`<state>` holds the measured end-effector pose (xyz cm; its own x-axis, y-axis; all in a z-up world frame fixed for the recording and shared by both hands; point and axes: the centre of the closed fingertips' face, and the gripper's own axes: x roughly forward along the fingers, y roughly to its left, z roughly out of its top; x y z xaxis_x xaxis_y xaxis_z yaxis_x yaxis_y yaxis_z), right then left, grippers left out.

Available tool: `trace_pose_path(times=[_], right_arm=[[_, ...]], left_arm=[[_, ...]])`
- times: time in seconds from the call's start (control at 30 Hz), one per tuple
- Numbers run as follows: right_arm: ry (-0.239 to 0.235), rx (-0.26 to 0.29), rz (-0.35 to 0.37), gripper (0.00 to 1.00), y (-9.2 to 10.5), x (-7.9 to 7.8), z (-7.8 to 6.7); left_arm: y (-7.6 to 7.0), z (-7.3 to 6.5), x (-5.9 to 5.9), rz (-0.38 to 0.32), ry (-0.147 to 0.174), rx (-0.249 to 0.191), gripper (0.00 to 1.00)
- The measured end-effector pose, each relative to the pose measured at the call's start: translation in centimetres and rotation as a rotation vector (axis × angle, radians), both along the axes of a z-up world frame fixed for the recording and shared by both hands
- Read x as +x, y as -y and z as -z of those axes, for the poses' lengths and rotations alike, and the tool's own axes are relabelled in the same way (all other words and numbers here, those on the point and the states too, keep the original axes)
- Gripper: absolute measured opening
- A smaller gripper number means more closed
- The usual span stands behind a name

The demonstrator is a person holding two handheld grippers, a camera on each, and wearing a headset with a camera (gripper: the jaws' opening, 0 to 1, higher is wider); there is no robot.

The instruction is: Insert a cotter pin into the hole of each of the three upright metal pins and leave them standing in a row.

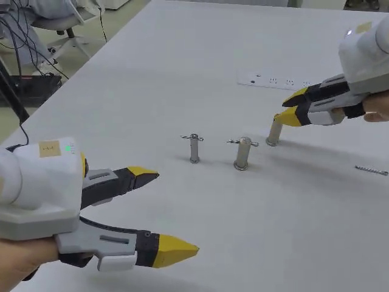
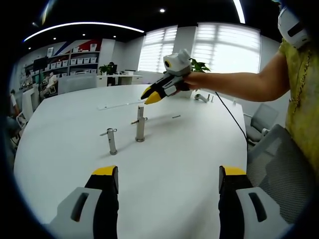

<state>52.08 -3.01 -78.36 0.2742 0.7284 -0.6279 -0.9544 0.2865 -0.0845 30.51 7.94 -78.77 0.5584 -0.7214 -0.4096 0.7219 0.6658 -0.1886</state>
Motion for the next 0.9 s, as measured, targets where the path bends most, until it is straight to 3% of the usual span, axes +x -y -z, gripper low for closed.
trace_pose_path(times=[0.3, 0.9], right_arm=[[0.006, -0.03, -0.005, 0.24, 0.7, 1.2, 2.1], [-0.019, 0.038, -0.045, 0.21, -0.5, 1.9, 3.4]], left_arm=[[-0.4, 0.2, -0.3, -0.009, -0.015, 0.009, 0.82], [-0.6, 0.8, -0.2, -0.026, -0.049, 0.027, 0.79]])
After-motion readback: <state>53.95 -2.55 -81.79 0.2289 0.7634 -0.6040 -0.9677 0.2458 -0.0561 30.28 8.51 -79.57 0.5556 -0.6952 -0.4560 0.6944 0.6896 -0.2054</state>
